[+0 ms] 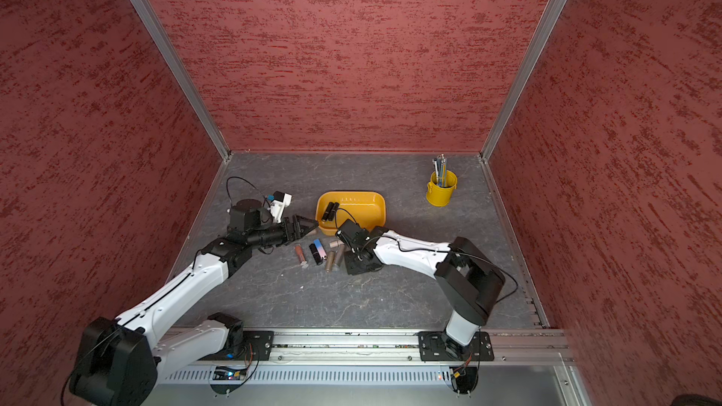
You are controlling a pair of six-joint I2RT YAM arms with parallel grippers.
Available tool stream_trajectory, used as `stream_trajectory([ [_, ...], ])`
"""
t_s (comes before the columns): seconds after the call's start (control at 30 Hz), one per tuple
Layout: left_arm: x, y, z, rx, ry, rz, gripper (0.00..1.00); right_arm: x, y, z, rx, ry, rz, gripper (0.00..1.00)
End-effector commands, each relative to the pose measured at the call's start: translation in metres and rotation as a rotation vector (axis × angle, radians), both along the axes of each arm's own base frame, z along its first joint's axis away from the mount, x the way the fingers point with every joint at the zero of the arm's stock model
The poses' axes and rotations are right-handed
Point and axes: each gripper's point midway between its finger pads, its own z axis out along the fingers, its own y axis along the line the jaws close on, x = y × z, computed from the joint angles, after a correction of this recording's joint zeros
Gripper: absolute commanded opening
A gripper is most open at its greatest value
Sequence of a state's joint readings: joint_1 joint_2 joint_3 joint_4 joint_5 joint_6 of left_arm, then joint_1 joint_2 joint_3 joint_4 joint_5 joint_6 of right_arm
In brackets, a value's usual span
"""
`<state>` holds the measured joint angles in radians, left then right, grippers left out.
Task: Put the lipstick into the storage box
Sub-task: Pick up the lipstick at the center of the board.
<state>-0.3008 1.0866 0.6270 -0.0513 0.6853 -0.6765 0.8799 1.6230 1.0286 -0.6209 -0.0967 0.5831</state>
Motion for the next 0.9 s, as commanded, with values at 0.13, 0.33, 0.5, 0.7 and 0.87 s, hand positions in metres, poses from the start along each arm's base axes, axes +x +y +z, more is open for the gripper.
stream_trajectory([
  [0.13,0.007,-0.024,0.056,-0.246,-0.117,-0.110,0.78,0.017,0.015,0.104,0.491,-0.108,0.073,0.19],
  [0.33,0.006,-0.042,0.089,-0.348,-0.198,-0.202,0.87,0.028,0.015,0.177,0.776,-0.160,0.146,0.19],
  [0.5,-0.008,-0.066,0.108,-0.355,-0.257,-0.313,0.97,0.032,0.017,0.223,0.990,-0.169,0.205,0.19],
  [0.7,-0.019,-0.081,0.120,-0.354,-0.298,-0.371,1.00,0.030,0.019,0.241,1.095,-0.163,0.249,0.19],
  [0.87,-0.023,-0.085,0.127,-0.348,-0.338,-0.383,1.00,0.026,0.020,0.247,1.139,-0.145,0.272,0.19],
])
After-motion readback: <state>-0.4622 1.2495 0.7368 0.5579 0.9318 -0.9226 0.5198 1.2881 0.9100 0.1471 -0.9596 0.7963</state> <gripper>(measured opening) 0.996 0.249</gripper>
